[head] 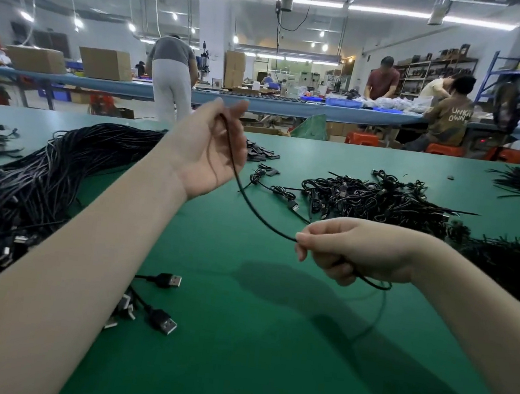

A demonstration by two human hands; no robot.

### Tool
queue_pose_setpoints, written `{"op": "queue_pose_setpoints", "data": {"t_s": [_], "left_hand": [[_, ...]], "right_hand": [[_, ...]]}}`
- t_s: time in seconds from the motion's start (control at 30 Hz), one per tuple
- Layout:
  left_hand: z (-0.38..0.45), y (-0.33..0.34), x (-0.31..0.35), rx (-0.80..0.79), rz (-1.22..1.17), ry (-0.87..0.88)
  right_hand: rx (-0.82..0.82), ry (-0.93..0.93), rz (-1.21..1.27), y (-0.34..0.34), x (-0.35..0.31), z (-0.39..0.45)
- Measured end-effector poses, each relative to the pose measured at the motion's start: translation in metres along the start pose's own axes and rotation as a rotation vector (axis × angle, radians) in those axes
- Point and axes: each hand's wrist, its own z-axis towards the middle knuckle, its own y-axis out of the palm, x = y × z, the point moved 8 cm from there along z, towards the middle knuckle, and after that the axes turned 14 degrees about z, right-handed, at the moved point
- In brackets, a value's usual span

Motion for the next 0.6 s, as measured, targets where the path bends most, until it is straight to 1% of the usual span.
{"op": "queue_pose_setpoints", "data": {"t_s": [0.07, 0.2, 0.23, 0.27, 0.3, 0.33, 0.37, 0.4, 0.43, 0.47, 0.5, 0.53, 0.6], "left_hand": [[-0.003, 0.009, -0.003, -0.06, 0.018, -0.034], [-0.011, 0.016, 0.009, -0.066, -0.018, 0.005], [-0.014, 0.019, 0.011, -0.102, -0.004, 0.006], [-0.018, 0.025, 0.013, -0.178, 0.022, 0.001], [-0.023, 0.032, 0.012, -0.288, 0.079, -0.017], [-0.03, 0.039, 0.008, -0.412, 0.193, -0.048], [-0.037, 0.046, -0.001, -0.528, 0.36, -0.091], [-0.042, 0.049, -0.014, -0.618, 0.563, -0.145], [-0.043, 0.049, -0.029, -0.664, 0.774, -0.197], [-0.04, 0.046, -0.041, -0.655, 0.953, -0.237], [-0.034, 0.044, -0.048, -0.592, 1.058, -0.242], [-0.027, 0.044, -0.049, -0.497, 1.076, -0.208], [-0.013, 0.044, -0.041, -0.266, 0.924, -0.085]], "right_hand": [[-0.015, 0.015, -0.002, 0.006, 0.005, 0.004], [0.02, 0.091, -0.046, 0.003, 0.019, 0.007], [0.053, 0.099, -0.038, -0.001, 0.021, 0.007], [0.105, 0.093, -0.035, -0.007, 0.021, 0.006], [0.177, 0.067, -0.041, -0.014, 0.018, 0.005], [0.262, 0.022, -0.05, -0.022, 0.012, 0.003], [0.354, -0.035, -0.052, -0.031, 0.003, -0.001], [0.44, -0.097, -0.042, -0.039, -0.008, -0.006], [0.509, -0.16, -0.02, -0.045, -0.02, -0.012], [0.547, -0.224, 0.011, -0.047, -0.033, -0.019], [0.553, -0.286, 0.045, -0.045, -0.045, -0.024], [0.534, -0.342, 0.075, -0.039, -0.057, -0.028], [0.451, -0.413, 0.125, -0.018, -0.071, -0.029]]}}
